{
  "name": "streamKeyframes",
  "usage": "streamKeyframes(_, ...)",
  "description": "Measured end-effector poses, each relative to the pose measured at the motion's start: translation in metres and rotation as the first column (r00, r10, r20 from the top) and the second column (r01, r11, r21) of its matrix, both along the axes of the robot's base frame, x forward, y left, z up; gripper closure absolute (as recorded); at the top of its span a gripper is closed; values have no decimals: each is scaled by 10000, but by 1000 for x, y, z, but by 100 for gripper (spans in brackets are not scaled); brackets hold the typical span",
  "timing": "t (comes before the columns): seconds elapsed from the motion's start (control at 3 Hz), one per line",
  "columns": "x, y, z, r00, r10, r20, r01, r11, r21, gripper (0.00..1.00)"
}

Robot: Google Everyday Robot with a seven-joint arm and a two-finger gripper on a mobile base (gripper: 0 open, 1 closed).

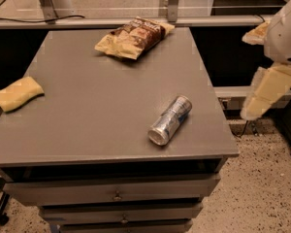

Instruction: Move brown chip bag near redbull can

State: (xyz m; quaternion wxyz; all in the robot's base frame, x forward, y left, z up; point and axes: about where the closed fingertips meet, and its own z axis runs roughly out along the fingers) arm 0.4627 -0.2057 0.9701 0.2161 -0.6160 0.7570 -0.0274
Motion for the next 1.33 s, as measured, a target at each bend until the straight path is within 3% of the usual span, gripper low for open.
streamKeyframes(0.33, 57, 22, 0, 9915, 242, 1279, -380, 9935, 1073, 0)
streamKeyframes(0.67, 123, 62, 9, 9678, 253, 2503, -842, 9701, 2274, 0)
streamKeyframes(1.0, 182, 112, 8, 9478, 118, 3185, -1234, 9350, 3325, 0)
streamKeyframes(1.33, 182, 112, 8, 9478, 119, 3185, -1235, 9350, 3325, 0)
